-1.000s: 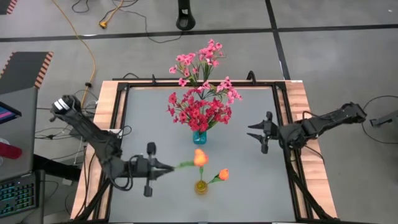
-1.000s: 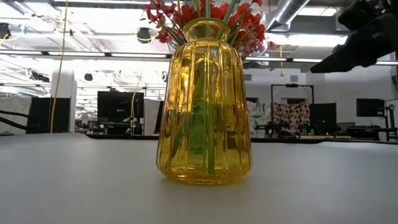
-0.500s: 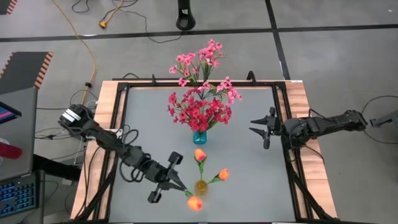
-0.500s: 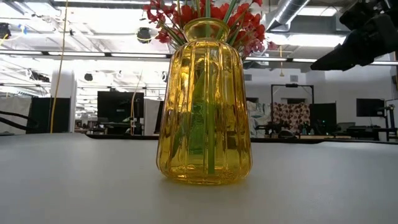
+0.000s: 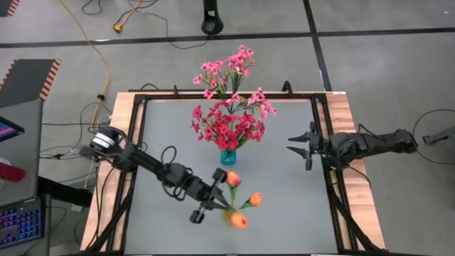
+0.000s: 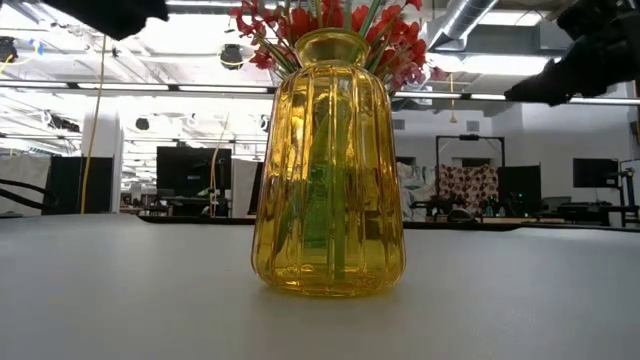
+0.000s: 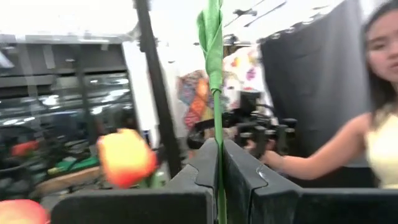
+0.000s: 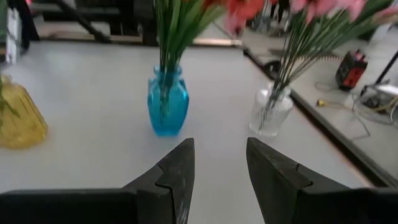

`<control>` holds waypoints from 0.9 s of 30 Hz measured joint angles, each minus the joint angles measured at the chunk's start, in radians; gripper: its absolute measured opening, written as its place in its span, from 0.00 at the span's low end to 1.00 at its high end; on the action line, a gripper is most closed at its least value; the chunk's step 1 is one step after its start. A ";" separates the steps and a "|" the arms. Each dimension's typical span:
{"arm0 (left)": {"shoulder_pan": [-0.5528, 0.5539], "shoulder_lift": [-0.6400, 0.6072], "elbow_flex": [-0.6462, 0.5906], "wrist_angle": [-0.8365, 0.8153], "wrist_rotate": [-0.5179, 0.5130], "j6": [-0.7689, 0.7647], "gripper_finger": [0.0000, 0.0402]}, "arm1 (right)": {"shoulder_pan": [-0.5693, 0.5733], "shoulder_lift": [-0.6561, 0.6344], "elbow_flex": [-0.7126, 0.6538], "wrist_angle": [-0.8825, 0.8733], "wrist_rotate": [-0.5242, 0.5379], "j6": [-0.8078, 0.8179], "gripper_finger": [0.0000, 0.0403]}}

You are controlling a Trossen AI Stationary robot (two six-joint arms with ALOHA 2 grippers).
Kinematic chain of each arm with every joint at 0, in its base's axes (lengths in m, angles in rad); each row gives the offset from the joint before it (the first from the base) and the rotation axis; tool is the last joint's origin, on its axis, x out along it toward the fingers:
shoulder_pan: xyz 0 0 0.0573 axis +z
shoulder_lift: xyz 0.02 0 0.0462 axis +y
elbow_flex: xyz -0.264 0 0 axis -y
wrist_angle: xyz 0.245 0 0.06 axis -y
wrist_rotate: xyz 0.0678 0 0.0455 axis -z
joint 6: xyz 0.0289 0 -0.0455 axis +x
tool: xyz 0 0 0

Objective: Sort flowers into vase by color
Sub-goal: Put the orange flower into the yellow vase

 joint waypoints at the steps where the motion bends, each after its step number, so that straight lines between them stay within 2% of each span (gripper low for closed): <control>1: 0.002 0.017 0.020 -0.002 0.026 -0.001 0.00 | 0.000 -0.019 0.000 0.000 0.000 -0.007 0.42; 5: 0.009 0.056 0.087 -0.076 0.050 -0.020 0.00 | 0.000 -0.092 0.001 -0.001 0.000 -0.012 0.42; 12: 0.010 0.055 0.119 -0.134 0.075 -0.062 0.00 | 0.000 -0.175 0.001 -0.004 0.029 -0.021 0.42; 18: 0.013 0.055 0.119 -0.162 0.152 -0.181 0.00 | 0.000 -0.193 0.001 -0.004 0.048 -0.015 0.42; 27: 0.013 0.055 0.119 -0.153 0.140 -0.136 0.00 | 0.000 -0.192 -0.008 -0.001 0.047 -0.038 0.42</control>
